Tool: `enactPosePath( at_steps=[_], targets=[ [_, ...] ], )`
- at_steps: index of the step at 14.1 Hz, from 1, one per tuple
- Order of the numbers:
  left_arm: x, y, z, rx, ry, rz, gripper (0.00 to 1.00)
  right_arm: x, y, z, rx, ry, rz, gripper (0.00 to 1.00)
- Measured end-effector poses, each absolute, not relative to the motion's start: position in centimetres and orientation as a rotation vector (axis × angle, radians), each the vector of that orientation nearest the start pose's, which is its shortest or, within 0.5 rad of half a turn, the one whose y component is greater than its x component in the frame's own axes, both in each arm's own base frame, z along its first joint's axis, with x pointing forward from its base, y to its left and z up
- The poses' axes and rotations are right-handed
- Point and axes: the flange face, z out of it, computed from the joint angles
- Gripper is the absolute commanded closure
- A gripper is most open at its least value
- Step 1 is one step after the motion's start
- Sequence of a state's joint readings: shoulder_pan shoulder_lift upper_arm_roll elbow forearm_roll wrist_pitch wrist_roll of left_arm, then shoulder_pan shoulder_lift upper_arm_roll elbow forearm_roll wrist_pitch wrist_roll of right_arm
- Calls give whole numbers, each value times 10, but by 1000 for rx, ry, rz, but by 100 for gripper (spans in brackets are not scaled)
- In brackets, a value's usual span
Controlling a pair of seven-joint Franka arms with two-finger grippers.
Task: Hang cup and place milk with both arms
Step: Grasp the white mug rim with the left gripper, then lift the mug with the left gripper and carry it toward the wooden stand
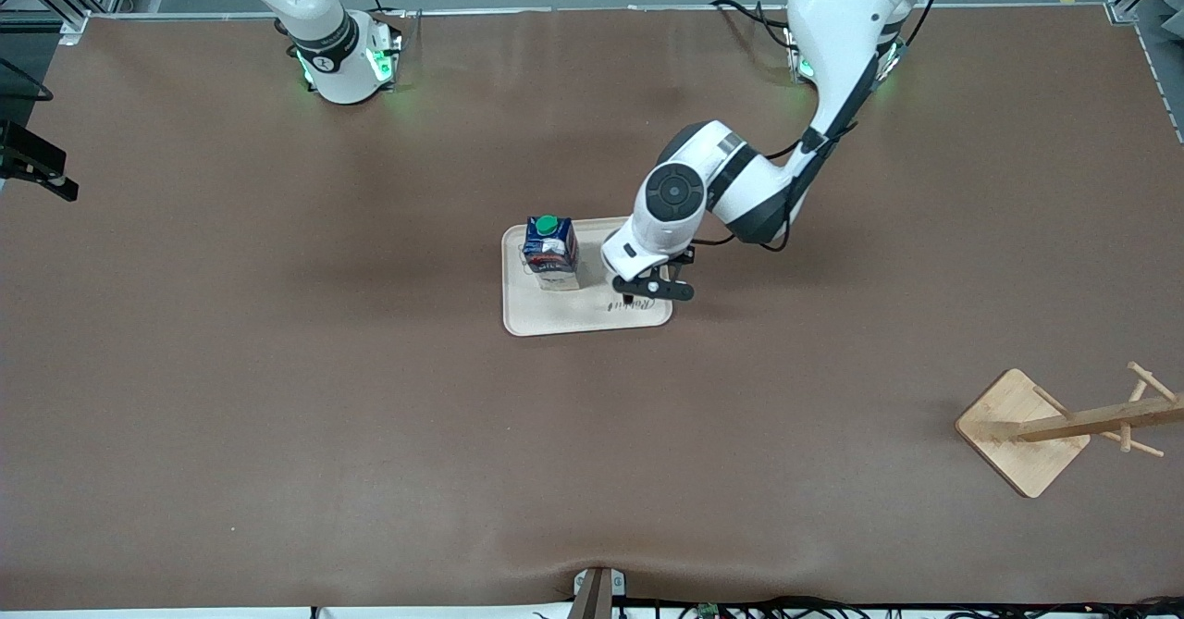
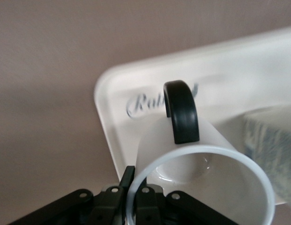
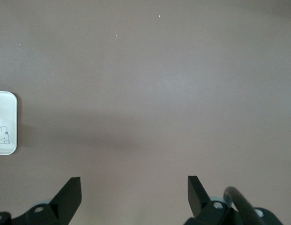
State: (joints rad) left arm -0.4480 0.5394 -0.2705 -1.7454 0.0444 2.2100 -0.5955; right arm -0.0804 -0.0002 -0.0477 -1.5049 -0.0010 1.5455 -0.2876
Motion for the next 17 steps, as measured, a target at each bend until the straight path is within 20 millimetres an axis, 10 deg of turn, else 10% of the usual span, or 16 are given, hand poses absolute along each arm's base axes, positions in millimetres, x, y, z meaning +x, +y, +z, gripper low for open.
enactPosePath(
  at_steps=[4, 7, 17],
  targets=[
    [556, -361, 396, -3163, 78, 119, 100, 549, -71, 652, -3140, -251, -59, 0],
    [585, -276, 476, -3136, 107, 133, 100, 550, -70, 651, -3140, -252, -54, 0],
    [625, 5, 520, -3081, 106, 127, 100, 559, -75, 633, -3087, -230, -19, 0]
  ],
)
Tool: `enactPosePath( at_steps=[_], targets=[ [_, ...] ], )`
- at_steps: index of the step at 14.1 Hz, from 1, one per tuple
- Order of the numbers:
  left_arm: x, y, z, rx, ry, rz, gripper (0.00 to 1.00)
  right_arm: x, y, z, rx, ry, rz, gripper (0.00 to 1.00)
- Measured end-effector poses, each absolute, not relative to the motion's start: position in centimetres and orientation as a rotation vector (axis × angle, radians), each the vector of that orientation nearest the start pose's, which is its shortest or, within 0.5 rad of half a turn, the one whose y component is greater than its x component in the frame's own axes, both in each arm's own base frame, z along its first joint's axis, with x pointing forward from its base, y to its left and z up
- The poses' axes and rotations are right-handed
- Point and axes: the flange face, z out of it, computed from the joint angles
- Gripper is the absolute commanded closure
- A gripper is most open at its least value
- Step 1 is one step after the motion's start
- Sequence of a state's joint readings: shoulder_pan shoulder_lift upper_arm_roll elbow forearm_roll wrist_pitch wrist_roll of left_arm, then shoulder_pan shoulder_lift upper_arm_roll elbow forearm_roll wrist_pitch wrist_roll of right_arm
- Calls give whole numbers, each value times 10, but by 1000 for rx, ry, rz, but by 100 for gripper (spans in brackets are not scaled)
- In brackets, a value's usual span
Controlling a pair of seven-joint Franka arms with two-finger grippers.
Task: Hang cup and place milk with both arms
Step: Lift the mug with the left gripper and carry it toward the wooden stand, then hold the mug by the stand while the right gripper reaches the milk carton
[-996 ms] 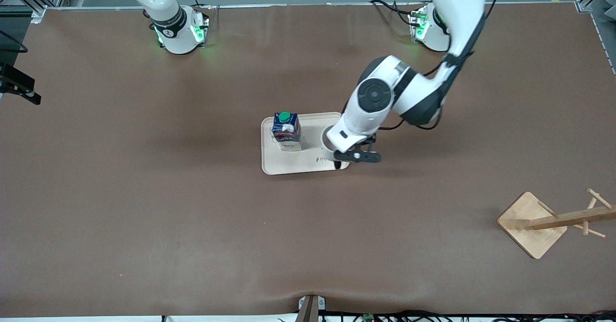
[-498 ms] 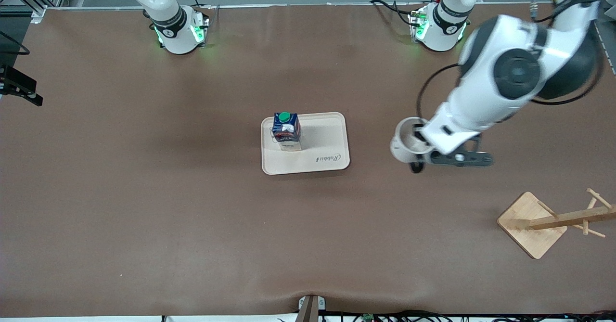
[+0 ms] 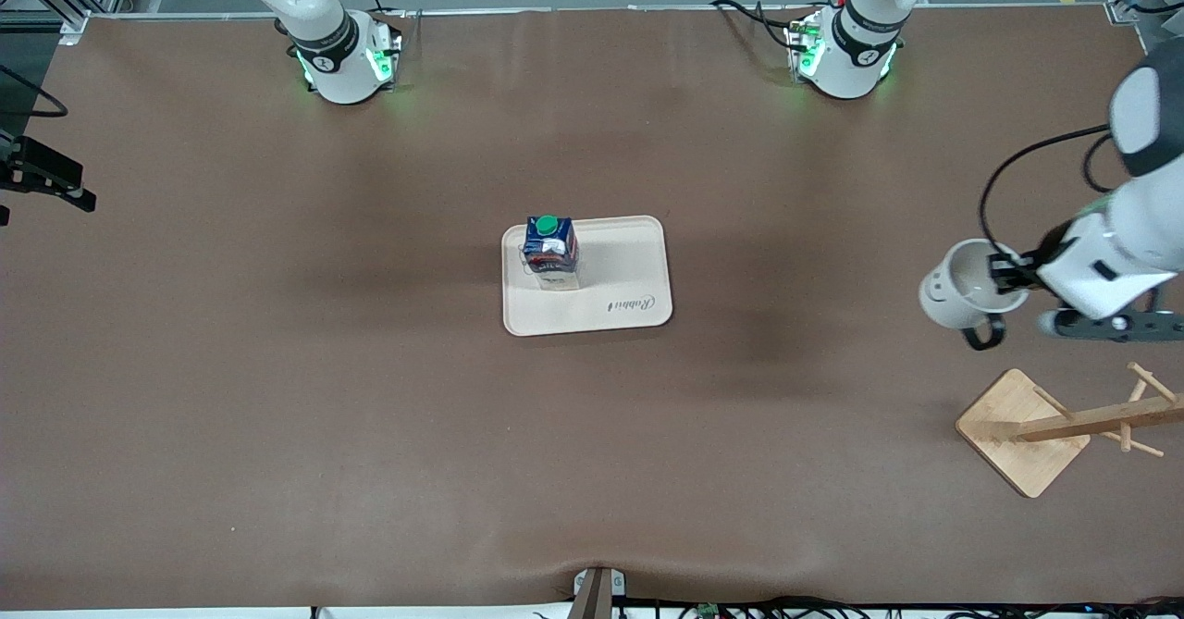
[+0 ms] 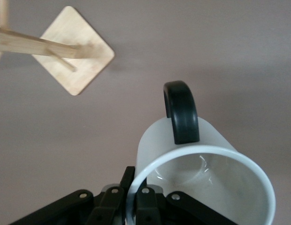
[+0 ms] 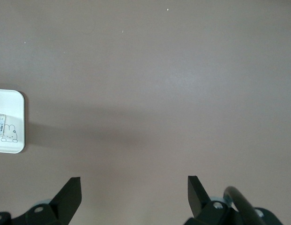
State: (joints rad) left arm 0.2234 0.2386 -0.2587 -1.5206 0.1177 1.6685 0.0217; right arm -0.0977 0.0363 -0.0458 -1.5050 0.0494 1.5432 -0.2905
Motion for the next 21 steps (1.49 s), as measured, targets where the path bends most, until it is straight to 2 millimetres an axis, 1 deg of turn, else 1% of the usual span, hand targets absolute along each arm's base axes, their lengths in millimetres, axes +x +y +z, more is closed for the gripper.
enactPosePath(
  at_steps=[2, 3, 4, 6, 7, 9, 10, 11, 12, 14, 15, 16, 17, 19, 20, 21],
  targets=[
    [625, 28, 522, -3082, 156, 102, 100, 559, -79, 629, -3048, -242, -16, 0],
    [626, 37, 523, -3081, 184, 92, 100, 559, -75, 625, -3032, -258, 6, 0],
    [626, 43, 523, -3080, 209, 85, 100, 560, -67, 617, -3019, -280, 40, 0],
    [627, 48, 524, -3076, 263, 71, 100, 562, -40, 598, -3005, -269, 136, 0],
    [628, 49, 524, -3073, 294, 61, 100, 562, -23, 585, -2997, -259, 215, 10],
    [629, 53, 524, -3068, 330, 46, 100, 563, 10, 559, -2973, -274, 358, 4],
    [628, 56, 524, -3067, 331, 45, 100, 564, 21, 547, -2949, -261, 398, 5],
    [628, 61, 524, -3068, 329, 46, 100, 566, 29, 536, -2920, -227, 431, 14],
    [628, 64, 523, -3068, 329, 47, 100, 568, 35, 524, -2885, -188, 461, 19],
    [628, 66, 521, -3066, 353, 51, 100, 576, 55, 500, -2808, -120, 511, 19],
    [628, 67, 520, -3066, 356, 51, 100, 581, 69, 488, -2786, -84, 532, 13],
    [629, 70, 519, -3067, 354, 47, 100, 584, 88, 478, -2779, -53, 544, 12],
    [629, 74, 518, -3066, 358, 41, 100, 586, 111, 467, -2787, -37, 542, 12],
    [632, 79, 515, -3067, 358, 24, 100, 582, 172, 444, -2818, -5, 504, 6],
    [634, 80, 512, -3068, 358, 17, 100, 575, 206, 435, -2828, 13, 478, 2],
    [636, 81, 509, -3069, 358, 16, 100, 566, 238, 427, -2836, 30, 453, 0]
  ],
)
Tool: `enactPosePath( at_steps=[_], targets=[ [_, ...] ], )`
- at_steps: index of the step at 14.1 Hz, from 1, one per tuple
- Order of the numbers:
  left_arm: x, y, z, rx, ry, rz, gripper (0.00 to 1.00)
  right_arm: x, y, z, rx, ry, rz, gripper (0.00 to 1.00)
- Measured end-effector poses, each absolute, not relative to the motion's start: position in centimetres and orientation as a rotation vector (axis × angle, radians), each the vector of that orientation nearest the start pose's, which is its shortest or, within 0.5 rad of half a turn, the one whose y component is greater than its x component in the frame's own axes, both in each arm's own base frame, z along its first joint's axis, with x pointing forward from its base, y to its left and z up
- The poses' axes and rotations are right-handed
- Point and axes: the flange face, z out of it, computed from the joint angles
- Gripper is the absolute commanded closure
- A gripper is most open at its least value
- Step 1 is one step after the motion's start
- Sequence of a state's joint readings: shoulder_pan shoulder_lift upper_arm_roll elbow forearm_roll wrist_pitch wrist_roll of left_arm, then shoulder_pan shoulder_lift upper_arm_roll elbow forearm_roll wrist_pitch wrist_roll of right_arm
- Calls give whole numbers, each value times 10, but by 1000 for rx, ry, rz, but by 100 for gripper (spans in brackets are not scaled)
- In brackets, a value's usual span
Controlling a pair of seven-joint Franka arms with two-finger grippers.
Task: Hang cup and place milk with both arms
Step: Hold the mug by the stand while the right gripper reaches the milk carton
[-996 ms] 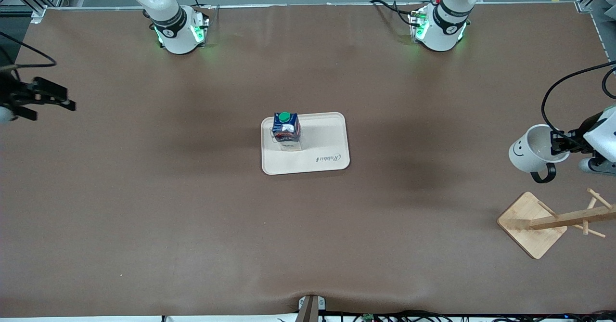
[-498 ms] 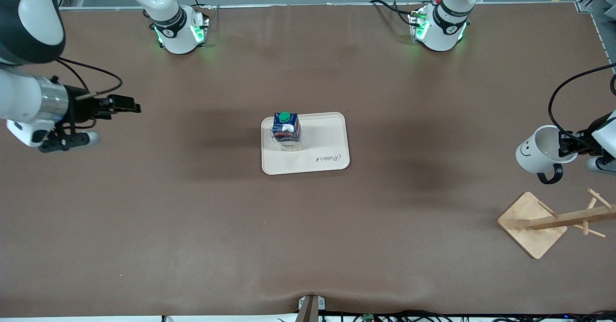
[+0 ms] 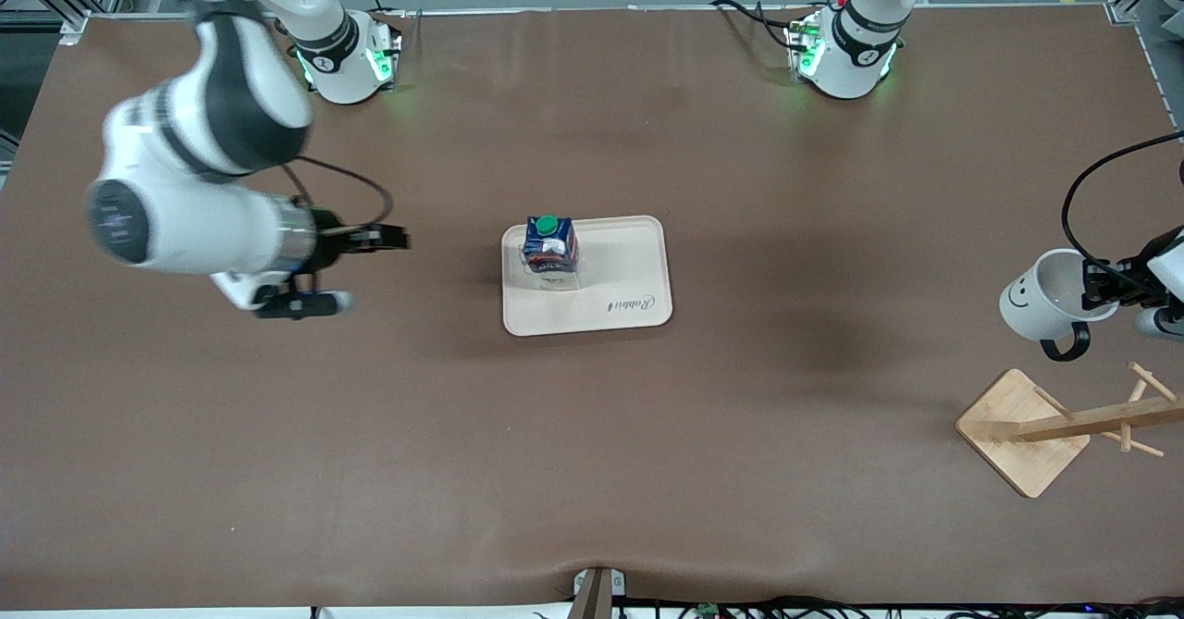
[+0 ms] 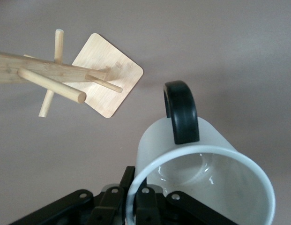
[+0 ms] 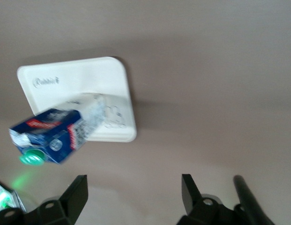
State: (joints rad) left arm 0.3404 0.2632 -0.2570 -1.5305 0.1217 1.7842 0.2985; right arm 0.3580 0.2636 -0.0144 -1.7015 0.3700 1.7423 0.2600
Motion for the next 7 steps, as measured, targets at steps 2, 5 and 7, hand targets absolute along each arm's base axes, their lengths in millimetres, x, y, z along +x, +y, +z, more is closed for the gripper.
enactPosePath(
  at_steps=[2, 5, 7],
  targets=[
    [637, 81, 504, -3072, 360, 23, 100, 547, 288, 418, -2855, 77, 410, 0],
    [639, 81, 502, -3073, 361, 22, 100, 525, 334, 411, -2867, 162, 370, 0],
    [640, 82, 500, -3075, 361, 21, 100, 514, 357, 409, -2866, 228, 342, 0]
  ],
)
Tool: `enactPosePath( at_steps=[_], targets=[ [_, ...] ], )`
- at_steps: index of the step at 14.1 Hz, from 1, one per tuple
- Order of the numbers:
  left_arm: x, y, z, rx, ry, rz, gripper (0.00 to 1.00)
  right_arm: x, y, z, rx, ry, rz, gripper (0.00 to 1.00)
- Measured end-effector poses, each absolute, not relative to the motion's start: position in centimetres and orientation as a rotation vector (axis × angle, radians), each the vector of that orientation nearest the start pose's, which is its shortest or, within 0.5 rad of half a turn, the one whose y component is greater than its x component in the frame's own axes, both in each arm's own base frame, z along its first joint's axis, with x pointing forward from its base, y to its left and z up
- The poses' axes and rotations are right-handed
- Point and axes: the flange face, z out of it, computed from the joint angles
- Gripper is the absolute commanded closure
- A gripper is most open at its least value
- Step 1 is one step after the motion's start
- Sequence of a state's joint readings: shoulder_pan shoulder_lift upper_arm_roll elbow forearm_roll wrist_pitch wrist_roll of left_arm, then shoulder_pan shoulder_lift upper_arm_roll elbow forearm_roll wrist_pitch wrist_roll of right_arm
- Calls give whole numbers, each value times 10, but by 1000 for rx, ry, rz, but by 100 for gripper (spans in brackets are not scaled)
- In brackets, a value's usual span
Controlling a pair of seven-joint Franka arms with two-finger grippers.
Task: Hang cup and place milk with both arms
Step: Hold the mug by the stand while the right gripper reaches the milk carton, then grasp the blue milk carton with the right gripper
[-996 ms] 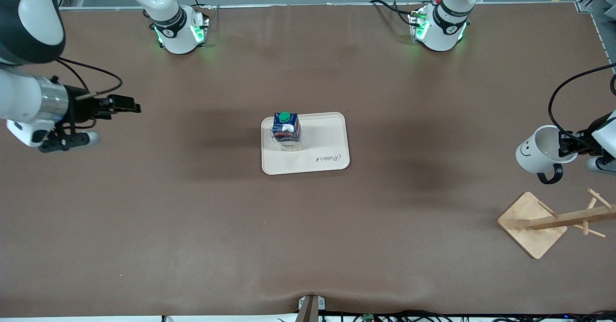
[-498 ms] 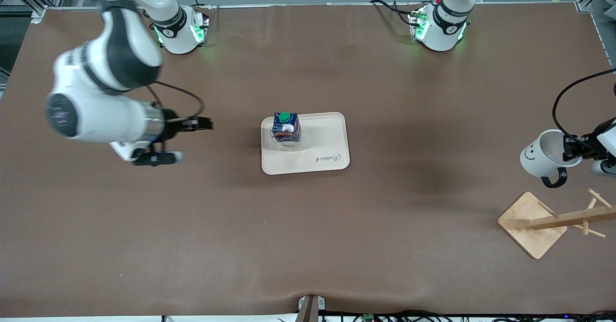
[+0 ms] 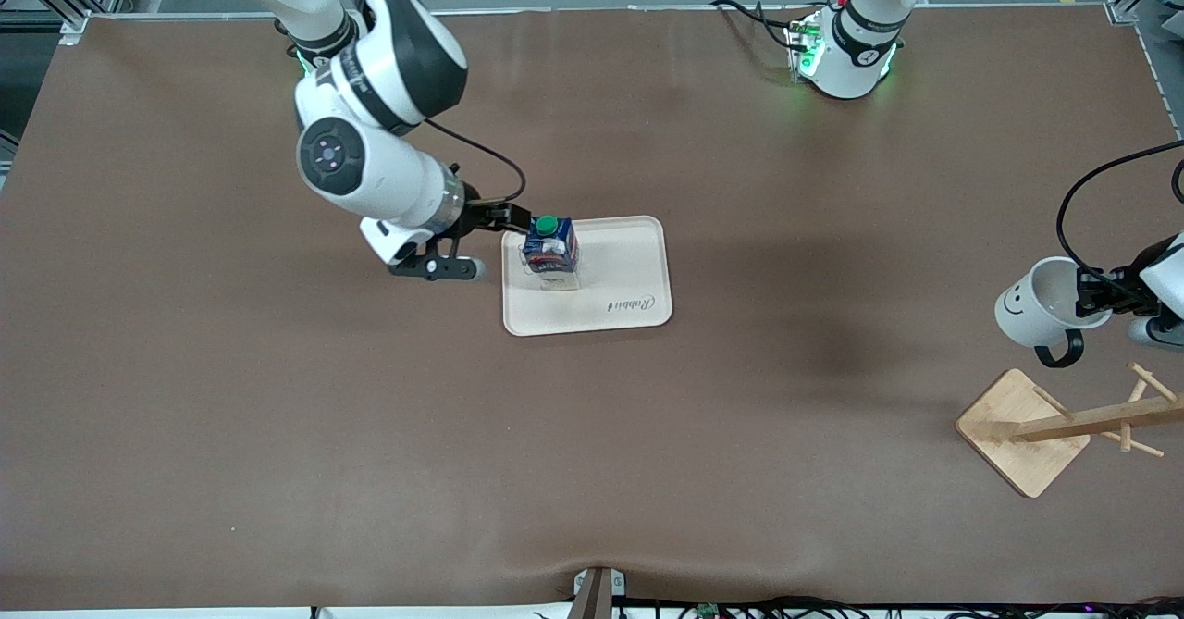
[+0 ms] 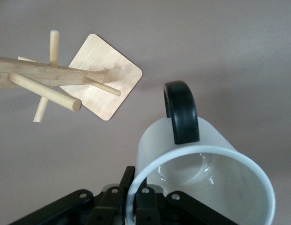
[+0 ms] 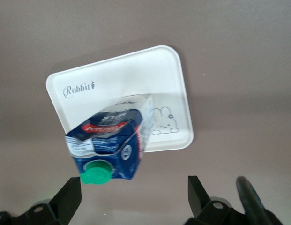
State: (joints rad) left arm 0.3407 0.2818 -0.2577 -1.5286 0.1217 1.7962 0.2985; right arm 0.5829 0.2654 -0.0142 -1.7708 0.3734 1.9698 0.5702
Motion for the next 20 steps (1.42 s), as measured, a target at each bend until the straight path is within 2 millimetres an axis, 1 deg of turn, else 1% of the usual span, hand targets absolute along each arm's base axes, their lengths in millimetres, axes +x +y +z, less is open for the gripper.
enactPosePath(
  at_steps=[2, 4, 6, 7, 8, 9, 10, 11, 12, 14, 17, 19, 20],
  targets=[
    [641, 85, 496, -3077, 353, 23, 100, 505, 379, 405, -2856, 318, 309, 0],
    [640, 99, 494, -3086, 319, 24, 100, 499, 396, 400, -2842, 380, 271, 0],
    [639, 112, 492, -3096, 288, 20, 100, 497, 405, 387, -2845, 391, 255, 0],
    [640, 114, 492, -3100, 284, 9, 100, 495, 408, 379, -2860, 383, 251, 0],
    [641, 114, 491, -3103, 288, 3, 100, 494, 410, 370, -2889, 377, 236, 5],
    [641, 113, 490, -3105, 292, 4, 100, 494, 411, 363, -2916, 382, 217, 31],
    [641, 113, 487, -3108, 294, 11, 100, 494, 413, 356, -2929, 395, 205, 51],
    [641, 113, 483, -3110, 296, 18, 100, 493, 416, 350, -2937, 405, 196, 81],
    [640, 113, 478, -3111, 297, 24, 100, 492, 420, 345, -2942, 413, 193, 100],
    [639, 112, 472, -3113, 299, 31, 100, 490, 422, 347, -2947, 419, 193, 100],
    [641, 112, 470, -3109, 308, 12, 100, 493, 421, 351, -2956, 422, 212, 100],
    [645, 114, 472, -3097, 342, -50, 100, 501, 419, 365, -2948, 428, 204, 100],
    [647, 115, 471, -3094, 353, -66, 100, 510, 412, 379, -2946, 437, 214, 100]
  ],
)
